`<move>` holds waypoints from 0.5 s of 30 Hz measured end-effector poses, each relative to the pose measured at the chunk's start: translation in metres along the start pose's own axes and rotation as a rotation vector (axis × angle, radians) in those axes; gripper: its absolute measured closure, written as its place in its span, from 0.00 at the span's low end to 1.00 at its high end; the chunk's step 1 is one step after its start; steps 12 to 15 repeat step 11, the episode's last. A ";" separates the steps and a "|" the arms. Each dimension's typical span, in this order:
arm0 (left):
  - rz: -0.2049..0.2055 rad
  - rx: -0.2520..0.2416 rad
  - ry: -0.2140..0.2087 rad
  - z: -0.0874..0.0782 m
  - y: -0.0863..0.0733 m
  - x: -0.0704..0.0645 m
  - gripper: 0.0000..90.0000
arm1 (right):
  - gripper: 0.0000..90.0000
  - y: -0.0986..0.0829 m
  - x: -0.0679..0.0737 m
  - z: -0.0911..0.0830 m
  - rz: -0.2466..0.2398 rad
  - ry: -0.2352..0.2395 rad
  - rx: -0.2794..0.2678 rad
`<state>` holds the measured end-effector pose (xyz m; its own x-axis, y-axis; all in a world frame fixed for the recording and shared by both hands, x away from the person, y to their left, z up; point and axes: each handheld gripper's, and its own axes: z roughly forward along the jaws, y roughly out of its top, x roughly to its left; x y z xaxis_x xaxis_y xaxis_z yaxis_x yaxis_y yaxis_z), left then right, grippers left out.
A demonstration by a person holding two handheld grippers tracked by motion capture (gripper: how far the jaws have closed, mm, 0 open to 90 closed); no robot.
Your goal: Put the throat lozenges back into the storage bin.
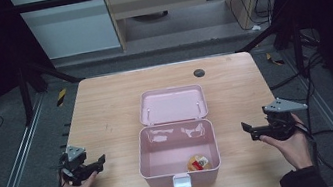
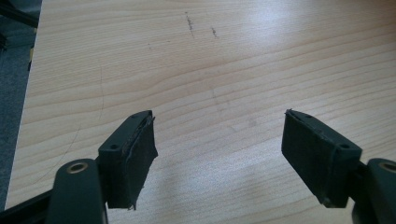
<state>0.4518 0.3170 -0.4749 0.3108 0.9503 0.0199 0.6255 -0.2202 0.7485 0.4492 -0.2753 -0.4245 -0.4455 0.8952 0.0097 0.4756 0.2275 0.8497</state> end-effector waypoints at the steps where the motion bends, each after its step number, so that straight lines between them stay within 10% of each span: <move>1: 0.000 -0.001 0.000 0.000 0.000 0.000 0.28 | 0.05 -0.003 -0.002 0.001 0.007 -0.009 0.003; 15: 0.000 0.001 0.000 0.001 0.000 0.001 0.27 | 0.04 -0.029 -0.016 0.014 0.044 -0.091 0.054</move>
